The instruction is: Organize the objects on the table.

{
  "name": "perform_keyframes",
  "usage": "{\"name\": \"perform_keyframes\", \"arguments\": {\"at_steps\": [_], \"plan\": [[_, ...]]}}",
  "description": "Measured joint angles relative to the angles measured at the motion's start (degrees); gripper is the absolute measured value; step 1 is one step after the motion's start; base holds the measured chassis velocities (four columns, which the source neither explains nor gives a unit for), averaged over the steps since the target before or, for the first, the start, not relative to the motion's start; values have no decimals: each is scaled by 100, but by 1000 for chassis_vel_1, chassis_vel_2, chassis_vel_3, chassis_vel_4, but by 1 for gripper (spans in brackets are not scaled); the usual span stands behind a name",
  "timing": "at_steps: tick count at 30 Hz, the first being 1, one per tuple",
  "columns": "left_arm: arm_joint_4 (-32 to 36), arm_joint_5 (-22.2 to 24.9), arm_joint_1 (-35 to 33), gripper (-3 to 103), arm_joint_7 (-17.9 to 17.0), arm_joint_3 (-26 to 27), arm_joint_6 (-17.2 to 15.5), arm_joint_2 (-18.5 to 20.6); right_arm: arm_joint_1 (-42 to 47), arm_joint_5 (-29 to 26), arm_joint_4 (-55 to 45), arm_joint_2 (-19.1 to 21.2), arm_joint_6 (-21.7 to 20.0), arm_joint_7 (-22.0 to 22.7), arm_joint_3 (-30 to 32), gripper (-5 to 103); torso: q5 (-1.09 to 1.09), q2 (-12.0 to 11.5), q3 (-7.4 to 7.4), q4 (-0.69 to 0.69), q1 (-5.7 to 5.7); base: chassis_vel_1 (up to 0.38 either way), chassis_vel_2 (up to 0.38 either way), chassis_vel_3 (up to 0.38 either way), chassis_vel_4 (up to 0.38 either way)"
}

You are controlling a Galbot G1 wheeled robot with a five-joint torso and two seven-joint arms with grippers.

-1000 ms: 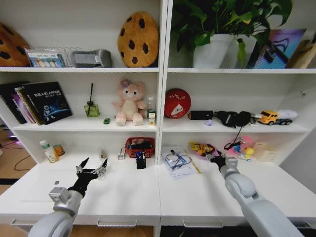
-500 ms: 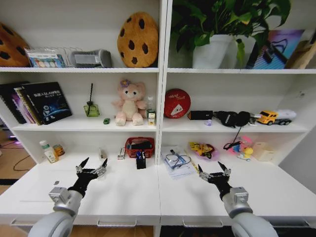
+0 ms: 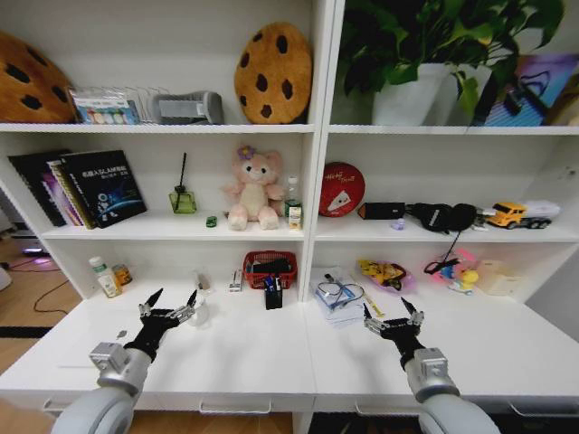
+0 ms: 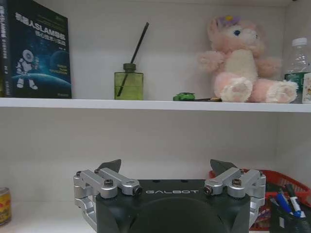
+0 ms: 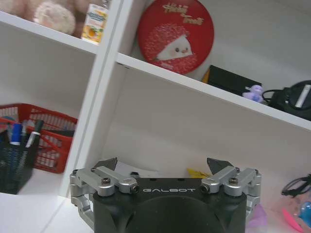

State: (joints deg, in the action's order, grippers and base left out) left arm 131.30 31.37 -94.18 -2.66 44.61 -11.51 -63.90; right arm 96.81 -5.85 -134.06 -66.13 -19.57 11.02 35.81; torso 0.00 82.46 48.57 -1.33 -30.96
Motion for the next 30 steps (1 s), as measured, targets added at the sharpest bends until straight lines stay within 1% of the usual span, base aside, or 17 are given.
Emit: {"name": "perform_keyframes", "arguments": {"at_steps": [8, 10, 11, 12, 14, 15, 17, 18, 20, 21, 22, 24, 25, 26, 27, 29, 30], "plan": [[0, 0, 0, 100, 0, 0, 0, 0, -82, 42, 91, 29, 23, -44, -80, 100, -3, 0, 0, 1, 0, 290, 288, -297, -297], [0, 0, 0, 100, 0, -1, 0, 0, -89, 43, 98, 33, 27, -44, -81, 100, -2, 0, -1, 0, 2, 331, 374, -344, -359], [0, 0, 0, 100, 2, -1, 0, 0, -108, 42, 112, 41, 33, -45, -83, 100, 4, 0, 0, 1, 0, 370, 374, -401, -360], [0, 0, 0, 100, 1, -1, 0, 0, -122, 37, 119, 53, 39, -45, -82, 100, -4, 0, 0, 0, 0, 355, 369, -358, -349], [0, 0, 0, 100, 0, -1, 0, 0, -131, 24, 121, 70, 50, -44, -80, 100, -7, 1, -1, 1, 1, 360, 358, -358, -349], [0, 0, 1, 100, 0, -1, 0, 0, -147, 0, 126, 94, 57, -43, -62, 100, 3, 0, 0, 0, 1, 366, 379, -392, -391], [0, 0, 0, 100, 1, -1, 0, 0, -173, -58, 139, 123, 85, -40, -40, 100, 8, -1, 1, 1, -1, 372, 379, -380, -382], [0, 0, 1, 100, 0, 0, 0, 0, -189, -105, 144, 146, 123, -39, -19, 100, -9, 0, -1, 1, 0, 280, 354, -367, -343], [-2, 0, 0, 100, -1, -1, 0, 0, -201, -149, 150, 173, 147, -33, 11, 100, -11, 1, -2, 0, 2, 280, 320, -329, -343], [0, 0, 0, 100, 0, 1, 0, 1, -215, -214, 164, 187, 159, -15, 20, 100, 11, 0, 0, 0, 1, 366, 288, -349, -316], [0, 0, 0, 100, 0, 1, 0, 1, -215, -214, 164, 187, 159, -15, 20, 100, 11, 0, 0, 0, 1, 366, 288, -349, -316], [-1, 0, 0, 100, -3, 1, 0, 1, -220, -330, 184, 184, 240, 100, 17, 100, -12, 0, -1, 1, 0, 218, 259, -193, -216], [-1, 0, 1, 100, -3, 0, 0, 1, -205, -363, 201, 160, 275, 160, 9, 100, -6, 1, -2, -2, 2, 155, -17, -61, -185], [0, 0, 0, 100, -3, 1, 0, 1, -184, -383, 214, 138, 293, 188, 2, 100, 7, 1, -1, 2, 3, 135, -17, -61, -128], [0, 0, 0, 100, -3, 1, 0, 1, -184, -383, 214, 138, 293, 188, 2, 100, 7, 1, -1, 2, 3, 135, -17, -61, -128], [-1, 0, 0, 100, -4, 0, 0, 0, -143, -386, 227, 100, 353, 217, -2, 100, -7, 0, 0, 3, 0, 64, 70, -23, -69], [-1, 0, 0, 100, -4, -1, 0, 0, -127, -376, 235, 92, 384, 221, -2, 100, -3, 0, 0, 1, 0, 0, 0, 0, 0]]}}
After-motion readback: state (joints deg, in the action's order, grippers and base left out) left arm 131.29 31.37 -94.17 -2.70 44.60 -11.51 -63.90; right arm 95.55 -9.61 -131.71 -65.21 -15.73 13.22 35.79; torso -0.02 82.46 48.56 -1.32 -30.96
